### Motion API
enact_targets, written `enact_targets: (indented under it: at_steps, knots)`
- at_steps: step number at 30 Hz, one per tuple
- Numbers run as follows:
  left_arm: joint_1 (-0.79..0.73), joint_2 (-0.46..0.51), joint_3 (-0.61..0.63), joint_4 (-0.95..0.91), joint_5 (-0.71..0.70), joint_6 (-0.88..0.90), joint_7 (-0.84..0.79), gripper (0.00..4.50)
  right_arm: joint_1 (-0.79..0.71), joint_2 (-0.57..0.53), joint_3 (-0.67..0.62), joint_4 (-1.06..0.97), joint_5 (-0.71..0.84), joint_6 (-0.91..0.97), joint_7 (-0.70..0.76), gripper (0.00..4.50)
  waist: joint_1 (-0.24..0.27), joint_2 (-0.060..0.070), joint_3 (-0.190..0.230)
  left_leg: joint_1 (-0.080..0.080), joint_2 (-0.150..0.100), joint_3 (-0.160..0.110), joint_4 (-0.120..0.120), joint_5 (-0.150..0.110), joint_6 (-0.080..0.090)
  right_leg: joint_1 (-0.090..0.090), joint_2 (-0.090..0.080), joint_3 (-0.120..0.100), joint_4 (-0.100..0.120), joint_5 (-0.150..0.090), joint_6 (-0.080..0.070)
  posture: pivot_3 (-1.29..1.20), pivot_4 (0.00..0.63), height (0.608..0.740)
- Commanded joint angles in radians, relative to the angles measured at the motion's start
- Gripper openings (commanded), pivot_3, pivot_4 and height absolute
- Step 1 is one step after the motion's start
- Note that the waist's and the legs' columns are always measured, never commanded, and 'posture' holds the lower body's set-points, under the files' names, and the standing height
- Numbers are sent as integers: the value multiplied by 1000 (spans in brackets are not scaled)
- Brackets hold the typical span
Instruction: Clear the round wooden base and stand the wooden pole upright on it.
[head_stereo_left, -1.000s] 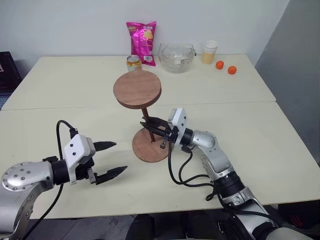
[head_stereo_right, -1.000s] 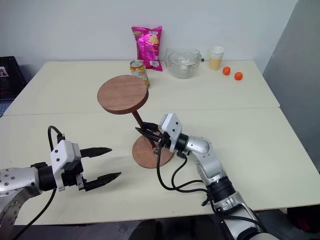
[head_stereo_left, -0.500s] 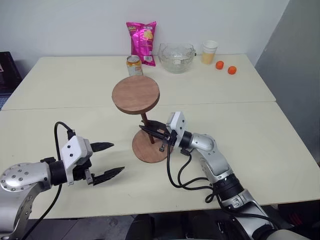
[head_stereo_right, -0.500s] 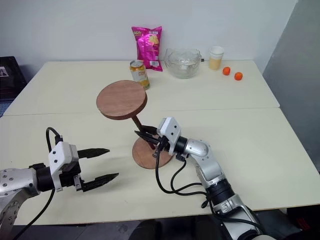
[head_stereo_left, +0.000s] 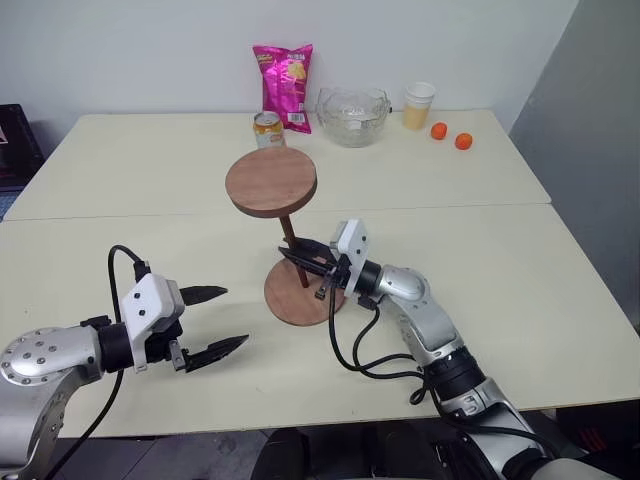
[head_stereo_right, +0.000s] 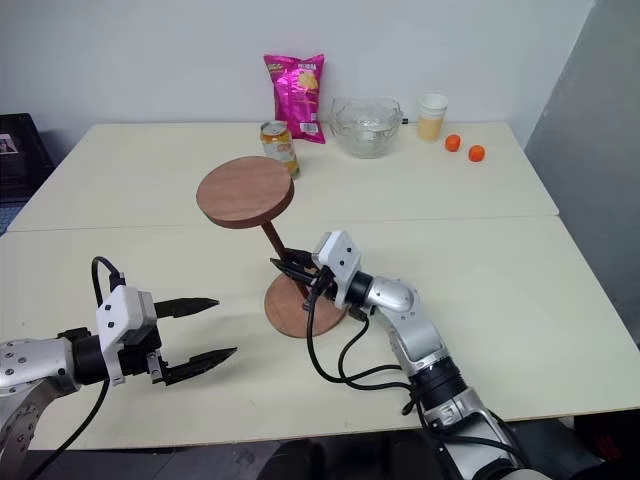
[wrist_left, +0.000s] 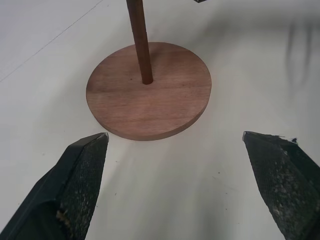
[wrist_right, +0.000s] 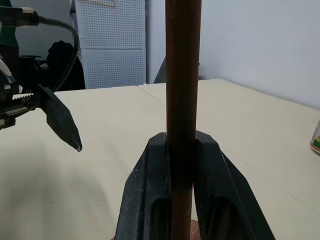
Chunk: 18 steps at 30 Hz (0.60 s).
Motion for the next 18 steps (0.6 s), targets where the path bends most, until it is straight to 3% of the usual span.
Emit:
enact_targets:
  at_steps: [1, 18]
  knots:
    - [-27, -10, 18, -36, -52, 28, 19, 4500, 19, -16, 9, 27, -25, 37, -8, 233, 0, -1, -1, 0, 0, 0, 0, 0, 0, 0, 0, 0, 0, 0, 0, 0, 150, 740]
    - [-50, 9, 24, -62, -70, 68, 25, 4500, 46, -61, 68, 109, -85, 75, -10, 233, 1, 3, -18, 4, 0, 0, 0, 0, 0, 4, 0, 0, 0, 0, 0, 0, 150, 740]
